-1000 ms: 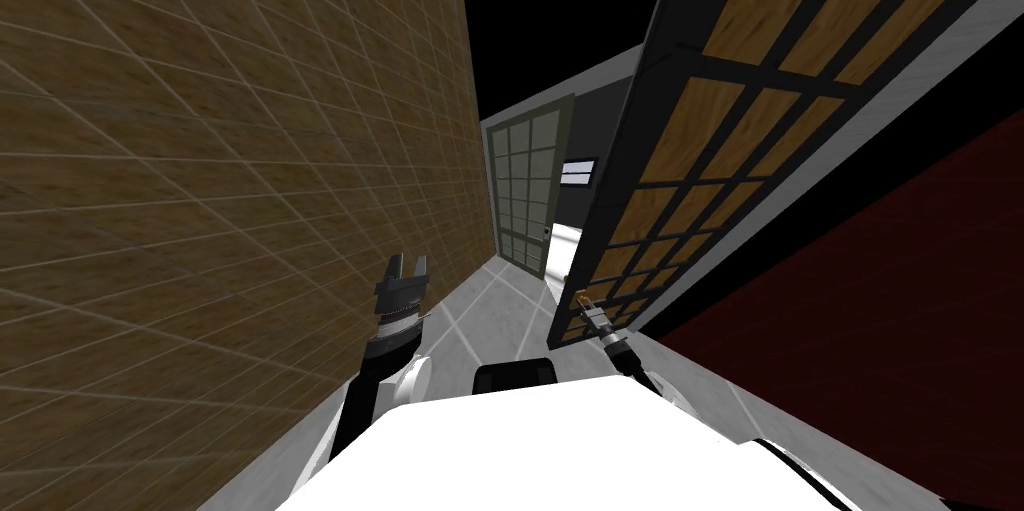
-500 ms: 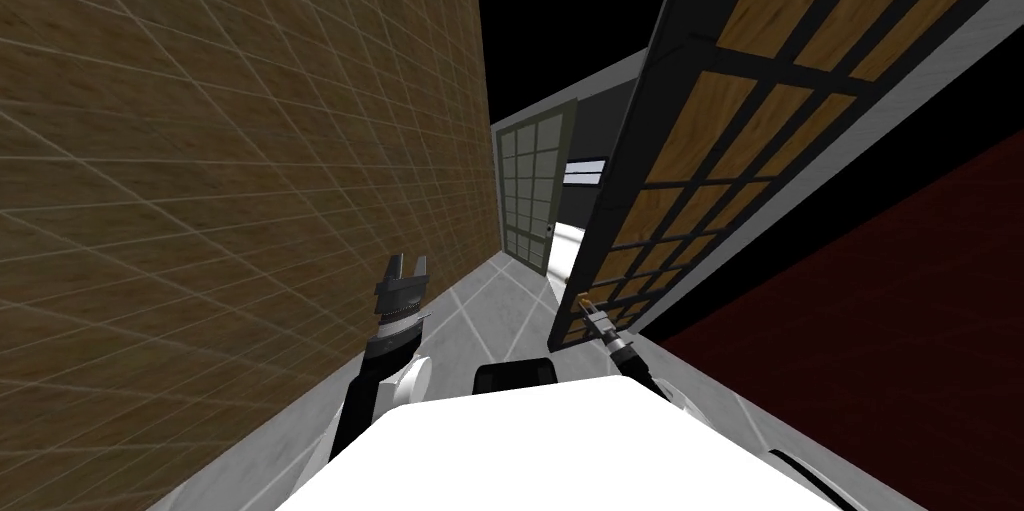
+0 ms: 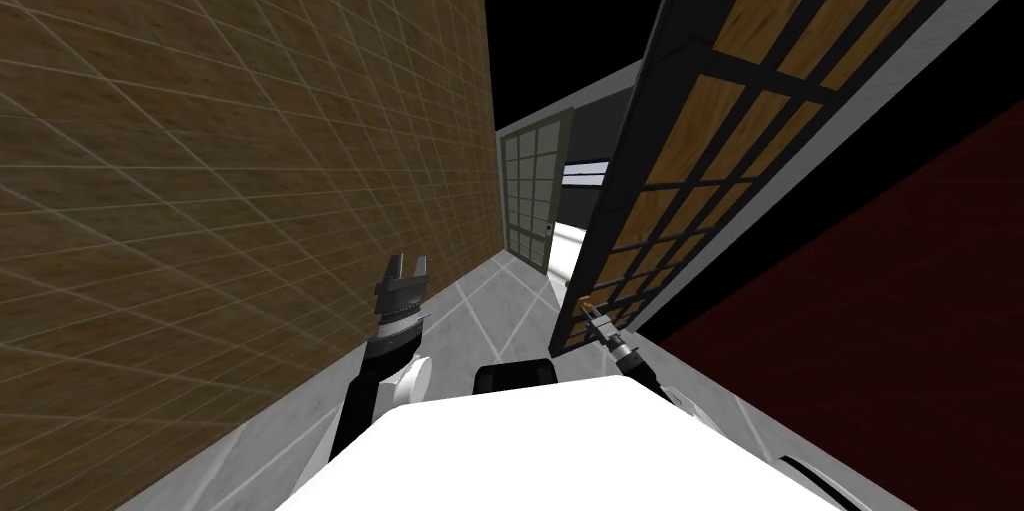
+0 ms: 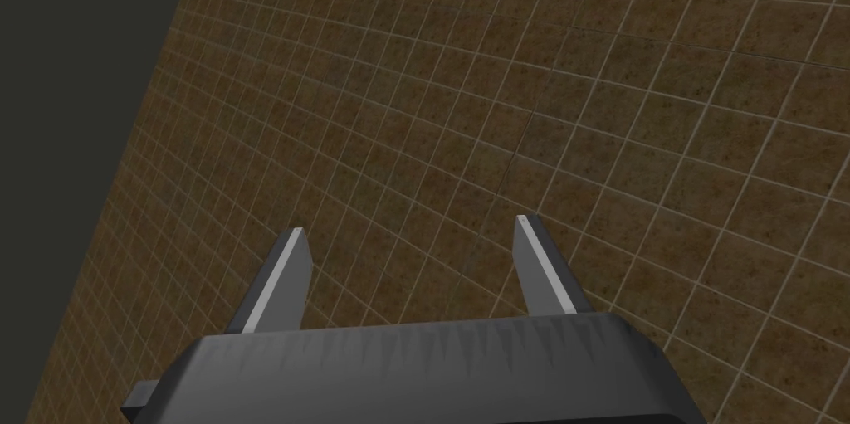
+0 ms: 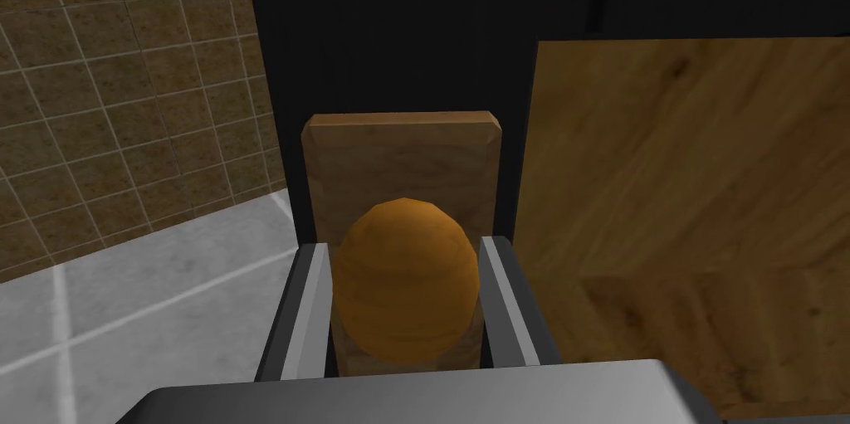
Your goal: Pull the door open
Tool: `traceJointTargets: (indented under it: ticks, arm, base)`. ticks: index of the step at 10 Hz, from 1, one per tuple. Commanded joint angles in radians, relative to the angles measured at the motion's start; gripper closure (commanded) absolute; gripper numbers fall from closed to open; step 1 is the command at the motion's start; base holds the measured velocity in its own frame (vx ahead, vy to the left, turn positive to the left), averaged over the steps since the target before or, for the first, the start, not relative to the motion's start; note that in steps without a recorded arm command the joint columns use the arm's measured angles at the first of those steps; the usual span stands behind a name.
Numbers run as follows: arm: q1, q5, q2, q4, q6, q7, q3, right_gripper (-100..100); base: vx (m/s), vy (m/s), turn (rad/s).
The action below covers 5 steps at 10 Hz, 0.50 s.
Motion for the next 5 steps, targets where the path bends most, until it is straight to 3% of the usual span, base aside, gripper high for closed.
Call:
traceJointTargets:
  ticks: [1,5]
  arm:
    - [0.002,0.003,-0.004,0.009,-0.015,-0.003,0.000,100]
    - [0.008,0.010,-0.013,0.030,-0.050,-0.011,0.000,100]
  base:
    - [-0.143,-0.041,0.163]
    - [-0.192,-0.082,0.169]
